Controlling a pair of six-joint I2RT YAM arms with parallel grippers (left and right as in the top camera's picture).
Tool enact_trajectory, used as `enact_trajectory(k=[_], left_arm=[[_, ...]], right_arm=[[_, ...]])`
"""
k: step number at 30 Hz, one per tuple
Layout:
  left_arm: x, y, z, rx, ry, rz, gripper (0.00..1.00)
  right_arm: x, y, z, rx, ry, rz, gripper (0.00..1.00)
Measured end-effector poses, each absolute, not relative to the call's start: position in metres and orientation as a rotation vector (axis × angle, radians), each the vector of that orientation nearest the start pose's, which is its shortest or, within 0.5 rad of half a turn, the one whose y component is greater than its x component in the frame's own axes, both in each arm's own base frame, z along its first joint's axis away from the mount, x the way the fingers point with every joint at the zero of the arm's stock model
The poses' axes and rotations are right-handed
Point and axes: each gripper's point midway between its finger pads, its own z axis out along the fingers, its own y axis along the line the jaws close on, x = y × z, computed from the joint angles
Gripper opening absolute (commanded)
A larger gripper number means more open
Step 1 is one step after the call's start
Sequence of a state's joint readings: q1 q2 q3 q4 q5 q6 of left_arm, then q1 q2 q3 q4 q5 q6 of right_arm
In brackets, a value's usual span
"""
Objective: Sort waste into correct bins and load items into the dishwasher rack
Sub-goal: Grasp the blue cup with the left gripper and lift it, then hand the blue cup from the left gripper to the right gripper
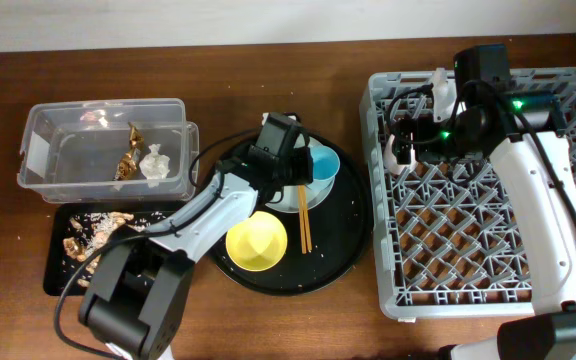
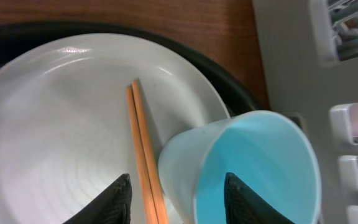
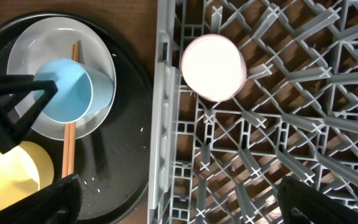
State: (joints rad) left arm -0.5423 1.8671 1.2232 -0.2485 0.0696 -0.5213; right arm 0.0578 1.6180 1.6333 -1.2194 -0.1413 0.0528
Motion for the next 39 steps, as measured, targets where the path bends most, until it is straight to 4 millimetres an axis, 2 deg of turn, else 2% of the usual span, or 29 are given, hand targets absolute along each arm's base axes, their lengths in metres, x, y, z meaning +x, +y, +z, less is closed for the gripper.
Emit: enact_trajectory(k=[3,8,17,20,22,24,26,30,33,36,39], left_arm=[[0.408,-0.26,0.067,0.056,2.555,-0.523,0.23],[0.412,-0.262,0.069,0.05,2.534,-0.537,0.01],[0.412,-0.261,0.069,0.052,2.534,-0.531,0.01],[0.411,-0.263,0.078,0.056,2.521,-0.549,0.01],[0.41,-0.264,0.093,0.063,2.497,-0.583,0.01],[0.406,-0.265,0.131,0.077,2.439,-0.668,0.01],[0.399,-0.259,0.176,0.089,2.365,-0.767,0.01],[0.384,-0.226,0.269,0.107,2.18,-0.971,0.01],[0.365,-0.199,0.321,0.166,2.06,-1.155,0.01],[0.346,-0.187,0.345,0.242,1.999,-1.297,0.0],[0.33,-0.19,0.355,0.333,1.969,-1.418,0.0]], right_arm=[[0.362,0.045,0.213,-0.043,2.775,0.224,0.98],[0.362,0.045,0.213,-0.042,2.775,0.224,0.98],[0.362,0.045,0.213,-0.042,2.775,0.224,0.98],[0.361,0.045,0.213,-0.042,2.779,0.225,0.98],[0.358,0.045,0.215,-0.04,2.789,0.225,0.98],[0.356,0.048,0.222,-0.055,2.787,0.25,0.98],[0.355,0.056,0.229,-0.108,2.771,0.308,0.98],[0.349,0.081,0.249,-0.267,2.696,0.507,0.98],[0.336,0.104,0.278,-0.418,2.558,0.746,0.98],[0.318,0.124,0.316,-0.575,2.353,0.985,0.98],[0.304,0.141,0.346,-0.686,2.171,1.156,0.98]])
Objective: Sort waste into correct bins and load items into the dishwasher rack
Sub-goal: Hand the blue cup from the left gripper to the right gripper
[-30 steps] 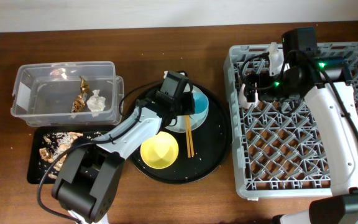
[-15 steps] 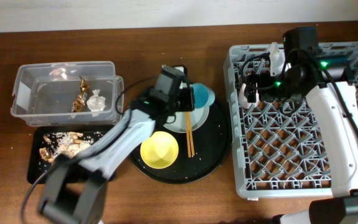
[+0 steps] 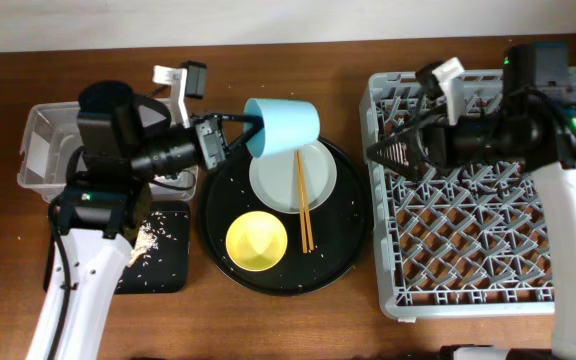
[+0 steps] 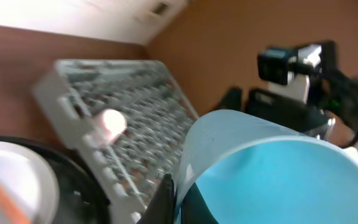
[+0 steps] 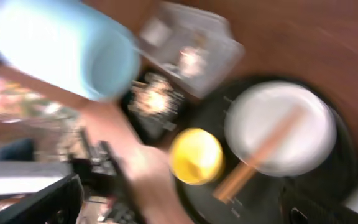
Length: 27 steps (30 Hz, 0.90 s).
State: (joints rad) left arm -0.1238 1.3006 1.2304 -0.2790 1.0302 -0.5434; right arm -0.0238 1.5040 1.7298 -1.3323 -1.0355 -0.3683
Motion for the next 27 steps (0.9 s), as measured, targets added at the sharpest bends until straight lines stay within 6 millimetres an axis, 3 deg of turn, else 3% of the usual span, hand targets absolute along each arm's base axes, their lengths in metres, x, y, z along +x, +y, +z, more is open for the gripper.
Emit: enact_trajectory(k=[7,16,27], left_arm=[[0.311,-0.203,0.369,0.48,1.902,-1.521,0.01],[0.292,-0.227,0.373,0.586,1.878,-1.578,0.0],[0.288,-0.229,0.376,0.586,1.881,-1.62,0.0]], right_arm=[[0.281,0.171,0.373,-0.864,1.95,1.341,0.98],[0.264,0.195,0.378,-0.984,1.878,1.399,0.98],[0.252,0.209,0.383,-1.088,1.788,1.419,0.98]])
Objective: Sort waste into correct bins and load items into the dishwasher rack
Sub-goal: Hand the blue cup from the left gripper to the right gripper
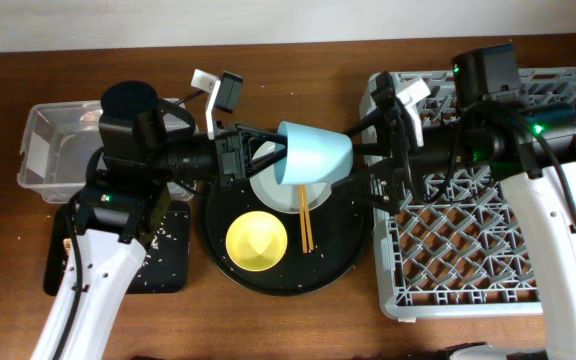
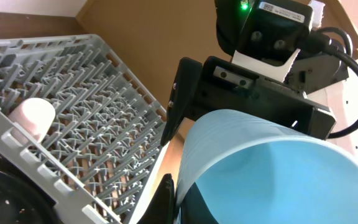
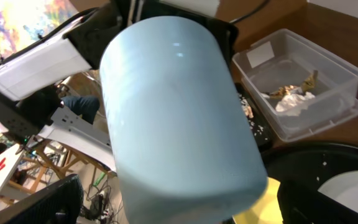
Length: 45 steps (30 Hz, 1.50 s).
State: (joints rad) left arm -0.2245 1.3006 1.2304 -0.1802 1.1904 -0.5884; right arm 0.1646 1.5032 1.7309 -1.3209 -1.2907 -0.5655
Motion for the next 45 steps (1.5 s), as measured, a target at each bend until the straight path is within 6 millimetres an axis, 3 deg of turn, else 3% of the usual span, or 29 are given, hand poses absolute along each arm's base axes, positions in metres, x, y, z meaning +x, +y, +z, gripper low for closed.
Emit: enact_trajectory(k=[4,7,8,13,16,20,24,30,37,40,45], left_arm=[[0.281,-0.231,0.39,0.639,1.826,-1.666,0.0],[0.276,-0.232,0.396,0.663,1.811,-1.704,0.0],[0.274,-0.232,0.396,0.663,1.815,-1.719,0.0],[0.274,-0.232,0.396,0.645,1.831,-1.738,0.0],[0.273,-0.232,0.396,0.65,1.832,-1.745,0.0],[0.271,-0.232,0.397,0.659,1.83,-1.753,0.0],[0.27,-0.233,0.397,0.666,1.827,-1.755,0.0],[0.268,-0.239,0.397,0.671,1.827,-1.753,0.0],[0.27,-0.241,0.397,0.658,1.83,-1.745,0.0],[0.27,-0.245,0.396,0.652,1.833,-1.738,0.0],[0.271,-0.246,0.396,0.647,1.832,-1.73,0.01]], right_arm=[[0.248,0.215,0.386,-1.131,1.737,1.425,1.0],[0.248,0.215,0.389,-1.143,1.706,1.426,0.84],[0.248,0.216,0.39,-1.151,1.688,1.423,0.83],[0.248,0.217,0.398,-1.168,1.617,1.435,0.83],[0.248,0.218,0.402,-1.173,1.588,1.447,0.91],[0.247,0.218,0.404,-1.175,1.574,1.455,0.91],[0.246,0.218,0.404,-1.175,1.571,1.457,0.9],[0.244,0.218,0.408,-1.178,1.548,1.475,0.77],[0.243,0.219,0.409,-1.178,1.54,1.482,0.77],[0.243,0.218,0.409,-1.176,1.542,1.488,0.62],[0.242,0.218,0.409,-1.163,1.556,1.504,0.51]])
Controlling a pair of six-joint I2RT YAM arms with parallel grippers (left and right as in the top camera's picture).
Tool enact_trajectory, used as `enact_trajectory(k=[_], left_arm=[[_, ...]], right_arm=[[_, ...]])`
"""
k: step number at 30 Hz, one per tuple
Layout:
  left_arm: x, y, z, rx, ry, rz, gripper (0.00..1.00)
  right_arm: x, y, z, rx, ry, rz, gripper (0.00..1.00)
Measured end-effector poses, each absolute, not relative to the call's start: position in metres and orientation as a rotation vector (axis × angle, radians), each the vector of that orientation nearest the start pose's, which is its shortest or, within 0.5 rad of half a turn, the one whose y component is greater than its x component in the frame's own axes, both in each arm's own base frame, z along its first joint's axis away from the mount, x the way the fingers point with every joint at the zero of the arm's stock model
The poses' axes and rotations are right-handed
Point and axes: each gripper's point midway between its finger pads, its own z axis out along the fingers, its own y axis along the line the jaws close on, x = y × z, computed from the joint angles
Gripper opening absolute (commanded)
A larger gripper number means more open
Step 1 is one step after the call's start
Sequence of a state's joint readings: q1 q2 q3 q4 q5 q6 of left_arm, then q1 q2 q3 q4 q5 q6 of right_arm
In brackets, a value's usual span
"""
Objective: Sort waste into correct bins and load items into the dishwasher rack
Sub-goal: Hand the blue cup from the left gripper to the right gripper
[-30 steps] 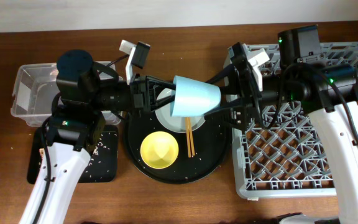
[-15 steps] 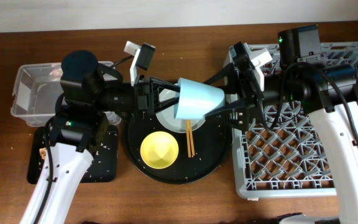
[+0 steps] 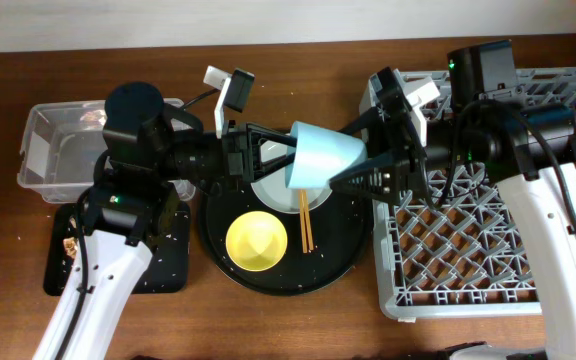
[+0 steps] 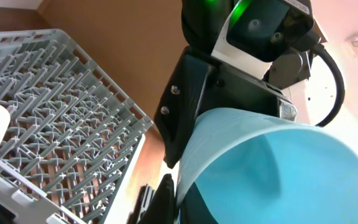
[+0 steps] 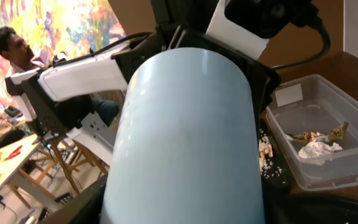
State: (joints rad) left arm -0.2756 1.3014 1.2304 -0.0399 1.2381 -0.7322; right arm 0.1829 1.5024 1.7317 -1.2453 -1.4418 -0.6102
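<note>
A light blue cup [image 3: 323, 158] hangs on its side in the air above the white plate [image 3: 268, 190]. My left gripper [image 3: 286, 150] is shut on the cup's rim, one finger inside and one outside [image 4: 166, 199]. The cup's blue inside [image 4: 272, 168] fills the left wrist view. My right gripper [image 3: 336, 158] reaches in from the rack side, with a finger along each flank of the cup [image 5: 185, 137] and pressed against it. Two chopsticks [image 3: 304, 225] lie across the plate. A yellow bowl [image 3: 257, 243] sits on the black tray [image 3: 338, 250].
The grey dishwasher rack [image 3: 488, 250] fills the right side, with a pale cup at its near corner. A clear bin [image 3: 58, 150] holding scraps stands at the left. A black mat [image 3: 78, 260] strewn with crumbs lies in front of it.
My right gripper's fingers stood wide apart around the cup's base and now lie against its sides. The cup and my left gripper sit slightly further right.
The cup lay on the plate with my left gripper open over it, and my right gripper was over the rack. Then my left gripper held the cup in the air behind the tray. Later both grippers faced each other across it, and now both touch it.
</note>
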Motion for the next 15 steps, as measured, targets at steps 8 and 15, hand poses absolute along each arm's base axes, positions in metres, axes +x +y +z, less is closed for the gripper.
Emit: enact_trajectory(k=[8,15], left_arm=[[0.27,-0.247,0.396,0.657,1.828,-1.729,0.21],[0.298,-0.222,0.393,0.527,1.839,-1.632,0.24]], right_arm=[[0.243,0.218,0.407,-1.165,1.568,1.489,0.5],[0.255,0.216,0.39,-1.139,1.707,1.392,0.47]])
